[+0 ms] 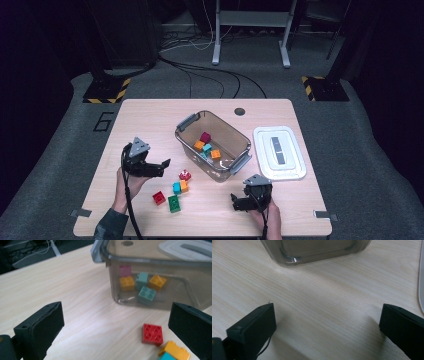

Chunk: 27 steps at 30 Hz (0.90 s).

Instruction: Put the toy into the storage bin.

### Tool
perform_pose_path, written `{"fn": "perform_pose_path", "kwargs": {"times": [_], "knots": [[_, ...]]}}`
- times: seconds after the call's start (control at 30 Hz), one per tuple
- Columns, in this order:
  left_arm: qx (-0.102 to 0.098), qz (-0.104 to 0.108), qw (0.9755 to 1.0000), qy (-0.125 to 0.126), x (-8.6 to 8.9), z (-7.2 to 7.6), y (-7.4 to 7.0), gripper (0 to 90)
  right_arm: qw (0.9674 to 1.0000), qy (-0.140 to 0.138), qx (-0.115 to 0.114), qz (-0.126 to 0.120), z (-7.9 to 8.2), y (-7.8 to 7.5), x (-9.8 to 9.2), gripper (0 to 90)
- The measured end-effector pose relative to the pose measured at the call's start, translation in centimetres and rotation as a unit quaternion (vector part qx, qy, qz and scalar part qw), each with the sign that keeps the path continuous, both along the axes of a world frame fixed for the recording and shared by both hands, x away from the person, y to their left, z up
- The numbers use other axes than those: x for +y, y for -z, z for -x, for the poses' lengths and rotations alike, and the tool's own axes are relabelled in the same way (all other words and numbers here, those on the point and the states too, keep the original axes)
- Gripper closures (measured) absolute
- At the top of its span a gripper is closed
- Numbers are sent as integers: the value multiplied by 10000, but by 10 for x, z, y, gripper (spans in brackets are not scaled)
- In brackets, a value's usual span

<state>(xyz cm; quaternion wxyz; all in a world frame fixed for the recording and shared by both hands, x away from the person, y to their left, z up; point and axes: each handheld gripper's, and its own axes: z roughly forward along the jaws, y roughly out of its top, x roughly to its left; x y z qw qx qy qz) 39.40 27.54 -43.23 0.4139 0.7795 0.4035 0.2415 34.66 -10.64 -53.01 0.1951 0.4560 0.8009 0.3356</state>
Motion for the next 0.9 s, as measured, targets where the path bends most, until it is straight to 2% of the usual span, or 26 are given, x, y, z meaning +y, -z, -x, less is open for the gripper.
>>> {"fn": "perform_pose_path", "kwargs": {"times": [0.23,0.43,0.9], "knots": [[157,118,9998,-46,13,14,20,0,10000,-2,1,0,0,0,0,0],[274,30,9996,-6,17,25,34,0,10000,-3,-1,1,0,0,0,0],[658,8,9978,49,23,53,68,0,10000,-3,0,2,0,0,0,0]]}}
